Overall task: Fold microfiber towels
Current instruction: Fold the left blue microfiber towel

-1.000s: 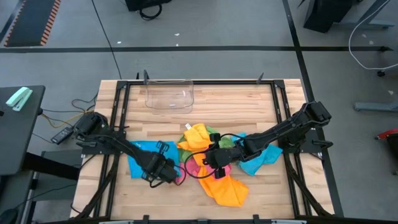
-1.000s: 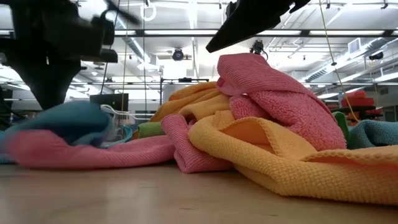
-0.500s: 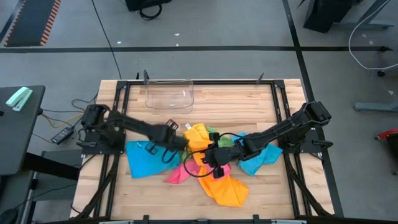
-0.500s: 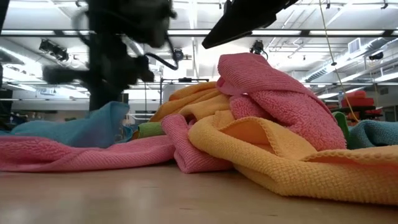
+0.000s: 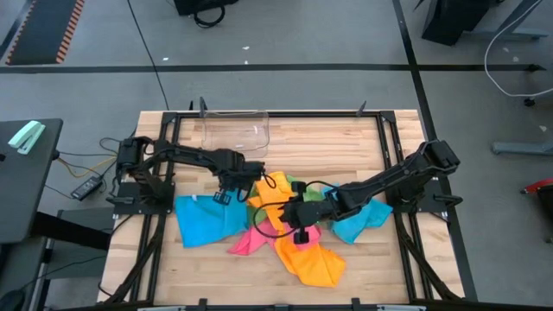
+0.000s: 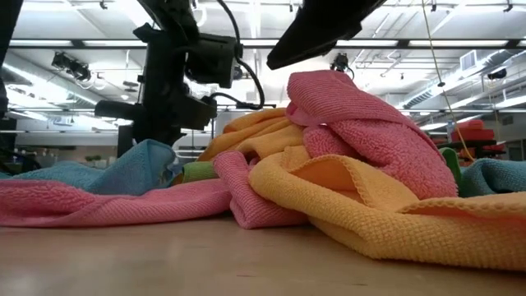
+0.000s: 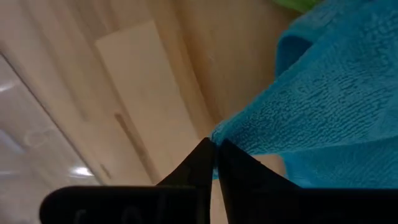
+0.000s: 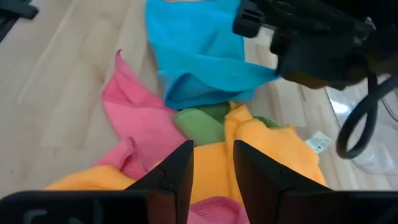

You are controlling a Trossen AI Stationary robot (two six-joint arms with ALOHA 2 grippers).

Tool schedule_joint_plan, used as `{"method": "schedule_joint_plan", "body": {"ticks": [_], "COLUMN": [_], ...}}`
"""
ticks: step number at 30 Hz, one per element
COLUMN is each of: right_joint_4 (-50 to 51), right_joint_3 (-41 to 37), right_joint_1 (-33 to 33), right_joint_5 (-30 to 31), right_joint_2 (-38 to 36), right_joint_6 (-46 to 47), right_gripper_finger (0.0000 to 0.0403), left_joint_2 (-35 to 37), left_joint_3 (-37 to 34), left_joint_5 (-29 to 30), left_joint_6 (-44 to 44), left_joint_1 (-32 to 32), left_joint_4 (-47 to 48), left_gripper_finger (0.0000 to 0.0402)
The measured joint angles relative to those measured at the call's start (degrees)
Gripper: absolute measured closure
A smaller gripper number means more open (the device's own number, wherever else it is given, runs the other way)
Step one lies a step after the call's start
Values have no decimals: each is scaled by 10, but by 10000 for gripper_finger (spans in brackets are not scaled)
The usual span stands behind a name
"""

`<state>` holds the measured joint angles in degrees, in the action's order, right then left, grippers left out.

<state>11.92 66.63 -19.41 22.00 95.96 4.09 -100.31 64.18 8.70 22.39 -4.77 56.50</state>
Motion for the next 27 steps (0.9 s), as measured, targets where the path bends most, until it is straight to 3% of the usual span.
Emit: {"method": "schedule_joint_plan", "body": {"ticks": [7, 11, 13, 18, 21, 27], "right_joint_4": [-4, 8, 19, 1, 12, 30], "right_joint_3": [0, 1, 1, 1, 1, 1], "right_joint_1": [25, 20, 14, 11, 10, 14], "right_joint_5": [-18, -55, -58, -40, -41, -48], "right_joint_2": [0, 0, 0, 0, 0, -6], "right_joint_6": [14, 47, 49, 30, 33, 23], "right_gripper_finger": [268, 262, 260, 260, 260, 260], "left_joint_2": [-1, 1, 3, 7, 7, 92], "left_joint_3": [0, 0, 0, 0, 11, 6], "left_joint_5": [-20, -4, 20, 46, 46, 36], "left_joint_6": [19, -76, -111, -83, -92, -100], "left_joint_1": [-2, 11, 19, 11, 15, 59], "left_joint_4": [4, 86, 79, 10, 48, 17], "left_gripper_finger": [356, 308, 280, 211, 184, 188]}}
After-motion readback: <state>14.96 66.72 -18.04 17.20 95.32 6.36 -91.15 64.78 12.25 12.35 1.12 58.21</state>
